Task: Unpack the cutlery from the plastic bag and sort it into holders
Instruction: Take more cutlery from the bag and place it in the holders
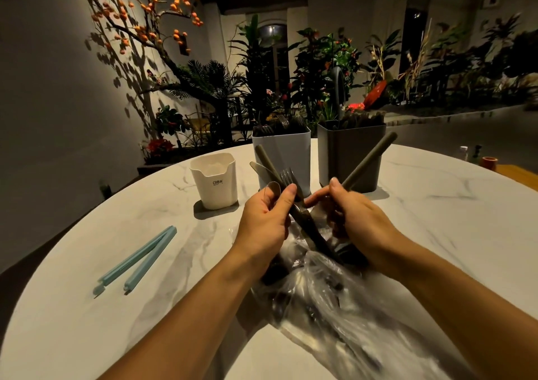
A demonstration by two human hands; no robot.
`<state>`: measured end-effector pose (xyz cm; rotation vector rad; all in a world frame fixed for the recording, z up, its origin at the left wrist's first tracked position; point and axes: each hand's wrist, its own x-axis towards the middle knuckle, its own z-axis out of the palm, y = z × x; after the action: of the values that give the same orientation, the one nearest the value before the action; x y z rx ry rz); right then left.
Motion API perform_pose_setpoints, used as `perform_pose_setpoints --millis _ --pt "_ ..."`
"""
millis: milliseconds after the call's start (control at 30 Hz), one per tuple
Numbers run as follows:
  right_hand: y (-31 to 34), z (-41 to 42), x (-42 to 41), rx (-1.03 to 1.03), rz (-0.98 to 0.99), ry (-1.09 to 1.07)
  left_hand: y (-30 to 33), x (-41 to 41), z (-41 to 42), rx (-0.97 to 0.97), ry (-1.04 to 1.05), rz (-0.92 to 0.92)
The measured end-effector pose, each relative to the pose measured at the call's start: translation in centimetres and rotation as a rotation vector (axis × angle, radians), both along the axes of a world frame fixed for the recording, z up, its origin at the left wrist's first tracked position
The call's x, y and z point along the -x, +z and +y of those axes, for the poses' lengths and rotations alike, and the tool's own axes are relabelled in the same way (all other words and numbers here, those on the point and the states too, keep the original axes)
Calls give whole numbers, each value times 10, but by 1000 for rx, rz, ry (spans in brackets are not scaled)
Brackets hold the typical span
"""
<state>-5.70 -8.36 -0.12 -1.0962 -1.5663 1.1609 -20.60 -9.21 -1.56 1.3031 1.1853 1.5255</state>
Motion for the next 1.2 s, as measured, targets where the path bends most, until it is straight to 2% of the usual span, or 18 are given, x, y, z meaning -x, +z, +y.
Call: perform_pose_setpoints --millis 133,300,533,667,800,967,1100,1200 --pt "4 1 -9 36 176 38 0 1 0 20 -3 -54" --pt "4 3 -15 -27 226 7 -2 2 0 27 -2 -56" --pt "11 -2 -17 152 424 30 -3 0 0 45 21 -64" --pt "12 -2 -19 239 414 52 -2 1 -3 51 11 -92" --pt "10 1 -21 181 462 -46 -1 1 -5 70 -22 -115" --pt "9 0 -20 103 458 -44 1 5 -5 20 -87 -161" --pt "9 -2 -19 100 511 -32 2 6 -4 25 -89 -255" --pt "10 -2 -21 133 586 -32 3 3 -5 26 -75 -247"
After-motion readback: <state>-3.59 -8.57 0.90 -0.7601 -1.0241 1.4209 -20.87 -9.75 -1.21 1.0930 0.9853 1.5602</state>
